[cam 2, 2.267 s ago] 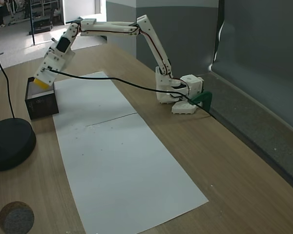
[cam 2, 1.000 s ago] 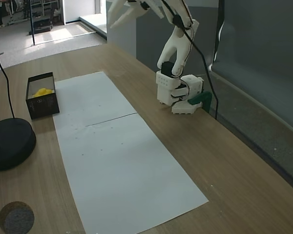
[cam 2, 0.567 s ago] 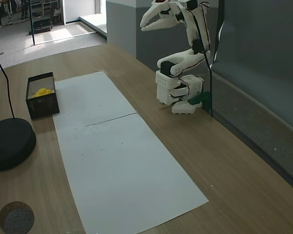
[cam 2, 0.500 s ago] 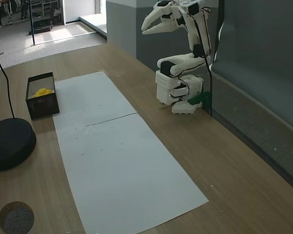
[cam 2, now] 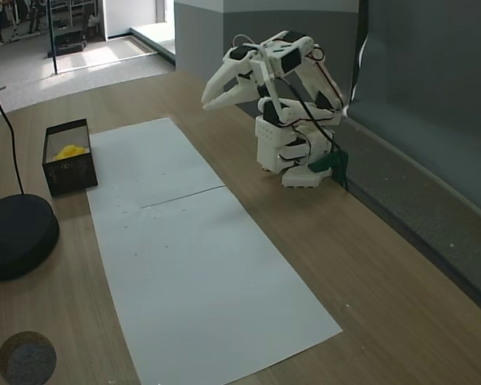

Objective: Grab a yellow square and put it in the box.

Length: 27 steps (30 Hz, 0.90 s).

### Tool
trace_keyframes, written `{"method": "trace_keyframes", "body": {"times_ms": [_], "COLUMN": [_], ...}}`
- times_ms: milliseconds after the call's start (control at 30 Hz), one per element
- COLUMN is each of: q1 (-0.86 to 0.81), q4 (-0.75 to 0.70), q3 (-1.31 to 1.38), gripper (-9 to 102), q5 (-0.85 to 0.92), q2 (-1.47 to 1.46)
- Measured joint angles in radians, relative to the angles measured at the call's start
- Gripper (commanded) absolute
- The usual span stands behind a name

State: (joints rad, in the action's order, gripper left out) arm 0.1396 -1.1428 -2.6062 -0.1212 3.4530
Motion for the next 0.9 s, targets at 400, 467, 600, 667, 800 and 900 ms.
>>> {"method": "trace_keyframes", "body": {"times_ms": [400,467,600,667,800,900], "q1": [-0.110,-0.137,-0.137,-0.137,-0.135,-0.135], "q4": [0.330,0.354,0.344,0.313,0.233,0.158], "q3": [-0.462,-0.502,-0.503,-0.503,-0.503,-0.499], "gripper": [0,0,0,0,0,0], "q5": [0.000,0.000,0.000,0.000,0.000,0.000], "q2": [0.000,0.000,0.000,0.000,0.000,0.000]}}
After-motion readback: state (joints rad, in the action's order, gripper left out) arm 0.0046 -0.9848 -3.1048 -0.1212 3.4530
